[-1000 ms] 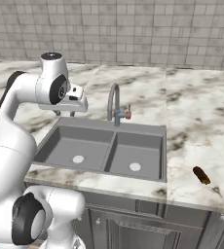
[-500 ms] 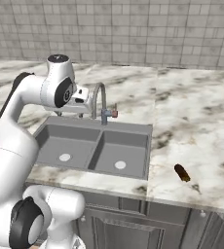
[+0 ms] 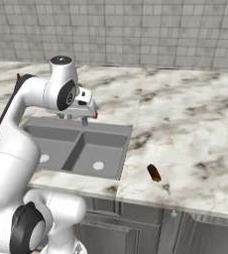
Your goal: Turn on the sink faucet. Then move the sweet potato from the counter to the sink. Turn off the sink. Move the vegetable from the sink to the pot next to the stove. Finally move the pot to the front right burner.
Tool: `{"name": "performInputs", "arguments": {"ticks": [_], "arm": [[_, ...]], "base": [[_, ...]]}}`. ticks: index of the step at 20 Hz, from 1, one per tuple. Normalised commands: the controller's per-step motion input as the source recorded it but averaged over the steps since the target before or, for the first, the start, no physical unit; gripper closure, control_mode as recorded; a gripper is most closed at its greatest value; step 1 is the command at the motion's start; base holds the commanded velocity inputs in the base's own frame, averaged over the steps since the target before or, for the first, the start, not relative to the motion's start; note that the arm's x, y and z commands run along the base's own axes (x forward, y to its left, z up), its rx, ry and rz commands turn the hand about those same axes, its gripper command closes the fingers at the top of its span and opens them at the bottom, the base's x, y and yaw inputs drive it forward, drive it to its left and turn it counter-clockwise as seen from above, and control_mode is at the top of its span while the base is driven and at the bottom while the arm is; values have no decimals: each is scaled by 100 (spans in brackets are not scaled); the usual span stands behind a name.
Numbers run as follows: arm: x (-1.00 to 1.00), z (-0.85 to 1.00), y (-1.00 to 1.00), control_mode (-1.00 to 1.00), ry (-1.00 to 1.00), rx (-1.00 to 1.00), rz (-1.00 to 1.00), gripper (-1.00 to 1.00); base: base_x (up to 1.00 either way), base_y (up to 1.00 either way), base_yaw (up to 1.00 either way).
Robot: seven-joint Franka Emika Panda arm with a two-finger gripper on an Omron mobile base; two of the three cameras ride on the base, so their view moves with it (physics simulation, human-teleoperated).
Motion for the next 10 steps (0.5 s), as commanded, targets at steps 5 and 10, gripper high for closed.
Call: {"name": "performInputs", "arguments": {"ticks": [5,10], "arm": [[0,0,0,100,0,0,0,-100],[0,0,0,100,0,0,0,-100]], "base": [[50,-25,0],[56,-24,-1]]}}
